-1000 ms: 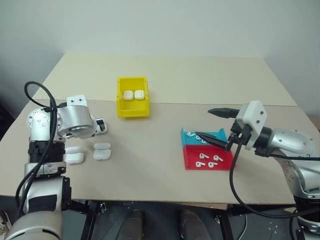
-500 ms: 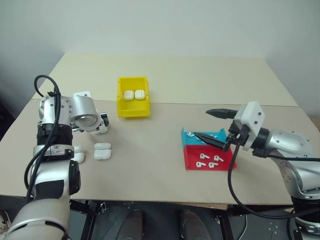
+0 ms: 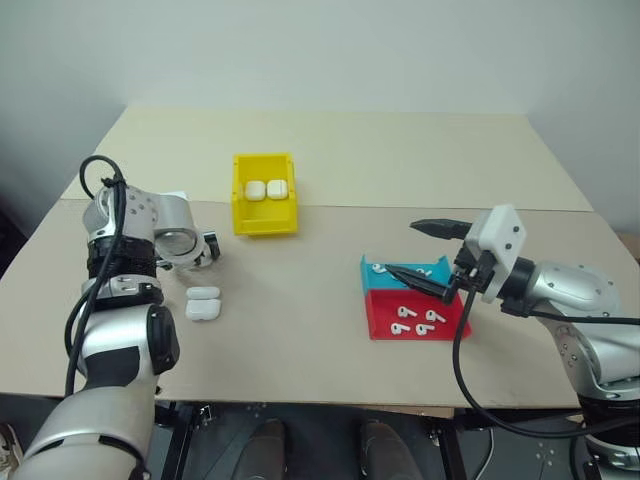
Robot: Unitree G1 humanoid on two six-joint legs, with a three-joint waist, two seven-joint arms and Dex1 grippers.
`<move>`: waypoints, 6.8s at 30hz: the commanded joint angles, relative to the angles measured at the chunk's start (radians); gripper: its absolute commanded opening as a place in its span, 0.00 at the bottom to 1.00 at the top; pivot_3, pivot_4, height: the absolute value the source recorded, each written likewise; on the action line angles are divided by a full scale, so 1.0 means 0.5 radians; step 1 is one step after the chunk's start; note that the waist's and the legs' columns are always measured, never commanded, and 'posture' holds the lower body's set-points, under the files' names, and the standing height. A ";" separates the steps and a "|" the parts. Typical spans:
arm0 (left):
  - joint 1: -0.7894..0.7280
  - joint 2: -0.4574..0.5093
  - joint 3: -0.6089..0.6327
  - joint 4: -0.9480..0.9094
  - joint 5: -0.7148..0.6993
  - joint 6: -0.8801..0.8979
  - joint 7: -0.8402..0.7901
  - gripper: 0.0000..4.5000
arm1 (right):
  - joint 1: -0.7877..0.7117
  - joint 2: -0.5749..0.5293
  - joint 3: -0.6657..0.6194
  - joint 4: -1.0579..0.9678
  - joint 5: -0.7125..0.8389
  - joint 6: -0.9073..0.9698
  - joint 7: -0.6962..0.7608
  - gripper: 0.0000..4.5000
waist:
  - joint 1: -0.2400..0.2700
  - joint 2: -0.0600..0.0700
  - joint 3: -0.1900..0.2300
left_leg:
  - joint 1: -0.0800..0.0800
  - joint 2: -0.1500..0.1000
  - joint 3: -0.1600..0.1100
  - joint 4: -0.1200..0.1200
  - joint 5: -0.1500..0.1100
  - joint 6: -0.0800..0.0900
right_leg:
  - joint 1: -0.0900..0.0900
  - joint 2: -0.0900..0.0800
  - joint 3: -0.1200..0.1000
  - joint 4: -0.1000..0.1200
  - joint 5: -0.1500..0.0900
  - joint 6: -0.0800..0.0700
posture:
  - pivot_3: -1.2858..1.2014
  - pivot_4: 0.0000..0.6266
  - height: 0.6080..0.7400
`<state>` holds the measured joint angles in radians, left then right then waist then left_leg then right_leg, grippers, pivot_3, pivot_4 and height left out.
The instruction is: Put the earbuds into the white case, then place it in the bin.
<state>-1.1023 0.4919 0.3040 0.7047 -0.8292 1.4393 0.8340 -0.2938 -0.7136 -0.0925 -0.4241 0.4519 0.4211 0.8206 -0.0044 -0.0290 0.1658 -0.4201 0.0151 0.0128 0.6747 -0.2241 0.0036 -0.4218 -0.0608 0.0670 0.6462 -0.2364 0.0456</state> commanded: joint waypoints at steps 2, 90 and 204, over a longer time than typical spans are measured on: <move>-0.078 -0.011 0.039 0.015 0.230 -0.020 -0.189 0.99 | -0.007 0.011 -0.031 -0.082 0.008 -0.027 -0.031 0.99 | -0.004 0.000 0.000 | 0.000 0.000 0.000 0.000 0.000 0.000 | 0.000 0.000 0.000 0.000 0.000 0.000 | 0.52 0.24 1.00; 1.276 -0.152 -0.509 -1.975 0.170 -2.203 -3.964 0.62 | -0.827 -0.629 1.217 0.027 -0.866 0.596 0.746 0.74 | -0.028 0.004 -0.002 | -0.001 0.008 0.001 0.005 -0.001 0.006 | 0.000 0.005 0.001 0.000 -0.002 -0.001 | 0.52 0.24 1.00; 0.888 -0.306 -0.573 -1.708 0.111 -2.150 -4.016 0.62 | -0.192 0.627 0.052 -0.593 0.462 0.300 -0.559 0.30 | -0.029 0.006 -0.003 | 0.002 0.006 -0.006 0.002 -0.002 0.006 | 0.004 0.005 0.000 -0.001 -0.003 -0.001 | 0.52 0.24 1.00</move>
<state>-0.6207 0.3497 -0.0149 -0.1293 -0.7530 0.4102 -1.1719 -0.4036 -0.3859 -0.0799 -0.7174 0.6731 0.5694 0.5233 -0.0188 -0.0262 0.1644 -0.4190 0.0182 0.0099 0.6758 -0.2249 0.0066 -0.4197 -0.0583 0.0669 0.6455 -0.2377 0.0451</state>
